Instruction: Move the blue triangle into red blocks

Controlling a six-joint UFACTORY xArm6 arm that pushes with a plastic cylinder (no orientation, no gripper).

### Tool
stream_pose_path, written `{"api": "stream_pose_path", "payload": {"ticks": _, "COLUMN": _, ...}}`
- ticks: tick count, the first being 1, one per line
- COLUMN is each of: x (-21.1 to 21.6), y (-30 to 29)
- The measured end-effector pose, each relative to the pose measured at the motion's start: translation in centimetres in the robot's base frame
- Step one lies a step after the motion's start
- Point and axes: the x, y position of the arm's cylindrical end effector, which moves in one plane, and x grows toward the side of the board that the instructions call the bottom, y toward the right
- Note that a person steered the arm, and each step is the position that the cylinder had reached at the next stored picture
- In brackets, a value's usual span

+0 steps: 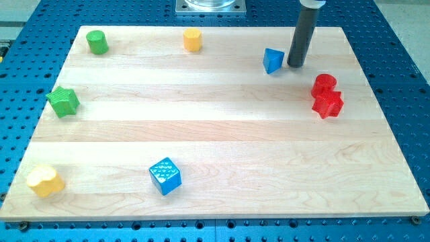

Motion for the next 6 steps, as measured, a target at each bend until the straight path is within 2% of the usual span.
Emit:
{"api": "stream_pose_path", "payload": {"ticks": 1, "x": -3.0, "y": -3.8}}
{"api": "stream_pose_path", "payload": {"ticks": 2, "x": -0.3, "y": -7.0}}
{"api": "stream_pose_path", "payload": {"ticks": 3, "x": 5.5, "y": -2.7}}
{"api": "stream_pose_path", "payload": {"ticks": 4, "x": 7.5, "y": 0.3}}
{"api": "stream_pose_path", "payload": {"ticks": 5, "x": 7.6, "y": -3.5}}
{"api": "stream_pose_path", "payload": {"ticks": 6, "x": 3.9, "y": -2.1}}
